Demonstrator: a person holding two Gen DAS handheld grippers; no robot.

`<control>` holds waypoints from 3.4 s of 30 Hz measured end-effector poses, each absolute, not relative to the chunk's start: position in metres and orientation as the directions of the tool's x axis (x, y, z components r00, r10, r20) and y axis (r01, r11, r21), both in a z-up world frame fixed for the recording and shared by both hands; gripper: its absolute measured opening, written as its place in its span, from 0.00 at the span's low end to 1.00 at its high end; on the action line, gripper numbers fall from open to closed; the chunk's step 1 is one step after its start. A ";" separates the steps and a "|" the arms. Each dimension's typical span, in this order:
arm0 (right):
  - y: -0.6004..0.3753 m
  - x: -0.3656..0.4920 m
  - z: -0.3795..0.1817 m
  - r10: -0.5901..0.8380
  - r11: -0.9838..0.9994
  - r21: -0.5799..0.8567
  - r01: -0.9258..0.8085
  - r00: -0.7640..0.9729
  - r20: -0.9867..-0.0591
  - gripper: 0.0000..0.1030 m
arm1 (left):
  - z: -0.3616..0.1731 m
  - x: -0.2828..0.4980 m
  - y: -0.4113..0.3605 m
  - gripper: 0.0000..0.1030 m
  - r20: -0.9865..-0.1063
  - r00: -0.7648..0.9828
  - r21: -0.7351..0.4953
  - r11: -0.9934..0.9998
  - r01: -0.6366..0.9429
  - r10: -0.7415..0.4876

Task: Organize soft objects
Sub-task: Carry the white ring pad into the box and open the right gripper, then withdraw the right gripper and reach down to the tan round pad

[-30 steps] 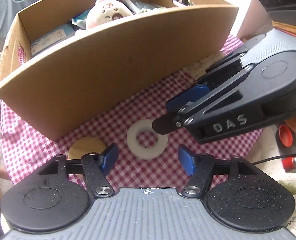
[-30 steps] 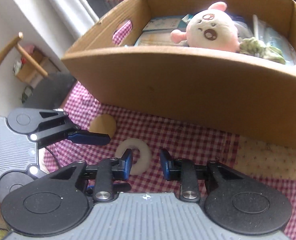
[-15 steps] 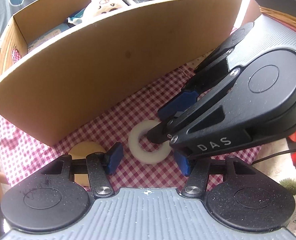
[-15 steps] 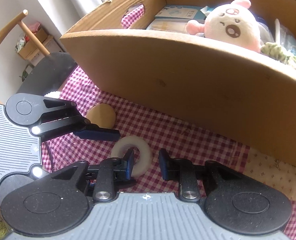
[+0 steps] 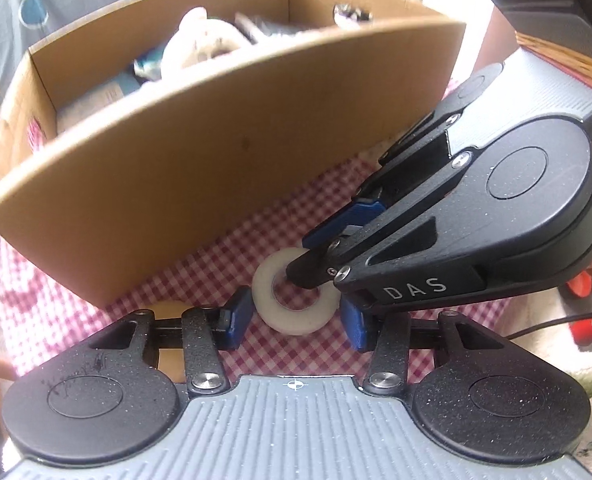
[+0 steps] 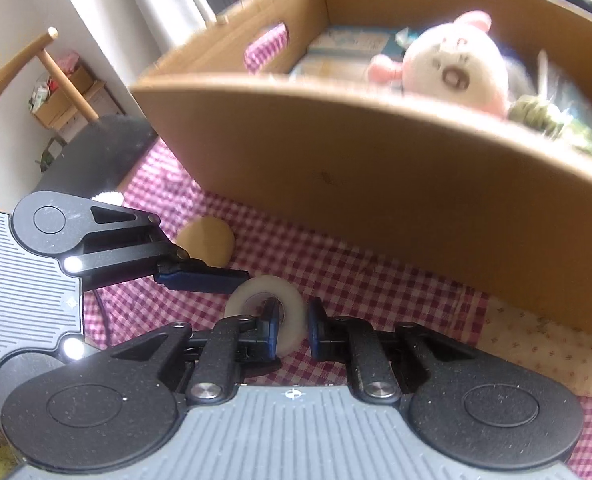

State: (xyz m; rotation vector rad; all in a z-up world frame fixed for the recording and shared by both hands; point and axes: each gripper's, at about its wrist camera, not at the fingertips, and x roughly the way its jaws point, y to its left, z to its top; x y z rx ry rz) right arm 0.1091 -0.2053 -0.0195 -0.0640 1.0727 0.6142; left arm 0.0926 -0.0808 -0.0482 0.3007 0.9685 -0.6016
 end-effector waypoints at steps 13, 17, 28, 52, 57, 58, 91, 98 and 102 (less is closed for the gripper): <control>-0.248 0.092 0.109 0.471 0.842 0.113 -0.528 0.615 -0.633 0.16 | 0.068 0.075 -0.097 0.46 -0.625 0.669 0.155 0.777 0.611 -0.401; -0.271 0.120 0.124 0.457 0.853 0.117 -0.508 0.620 -0.638 0.16 | 0.084 0.099 -0.116 0.46 -0.600 0.674 0.158 0.761 0.629 -0.432; -0.323 0.232 0.074 0.426 0.868 0.269 -0.418 0.345 -0.837 0.16 | 0.039 0.209 -0.141 0.46 -0.753 0.342 -0.272 0.739 0.616 -0.562; -0.319 0.278 0.028 0.286 0.860 0.220 -0.460 0.078 -0.955 0.16 | 0.020 0.245 -0.118 0.72 -0.766 0.208 -0.460 0.744 0.485 -0.609; -0.323 0.271 0.048 0.310 0.875 0.225 -0.428 0.138 -0.941 0.17 | 0.045 0.231 -0.091 0.85 -0.728 0.336 -0.418 0.775 0.474 -0.598; -0.324 0.267 0.053 0.319 0.878 0.231 -0.419 0.152 -0.935 0.18 | 0.050 0.226 -0.084 0.88 -0.718 0.358 -0.413 0.780 0.470 -0.597; -0.234 0.083 0.027 0.735 0.676 0.689 -0.260 0.294 -0.610 0.45 | -0.012 0.075 0.042 0.98 -0.792 0.510 -0.246 0.940 0.239 -0.336; -0.219 0.094 -0.001 0.733 0.676 0.709 -0.200 0.274 -0.622 0.45 | -0.026 0.068 0.035 0.98 -0.806 0.508 -0.196 0.946 0.256 -0.305; -0.216 0.101 -0.014 0.725 0.682 0.714 -0.162 0.277 -0.630 0.45 | -0.031 0.068 0.033 0.98 -0.814 0.506 -0.168 0.949 0.268 -0.287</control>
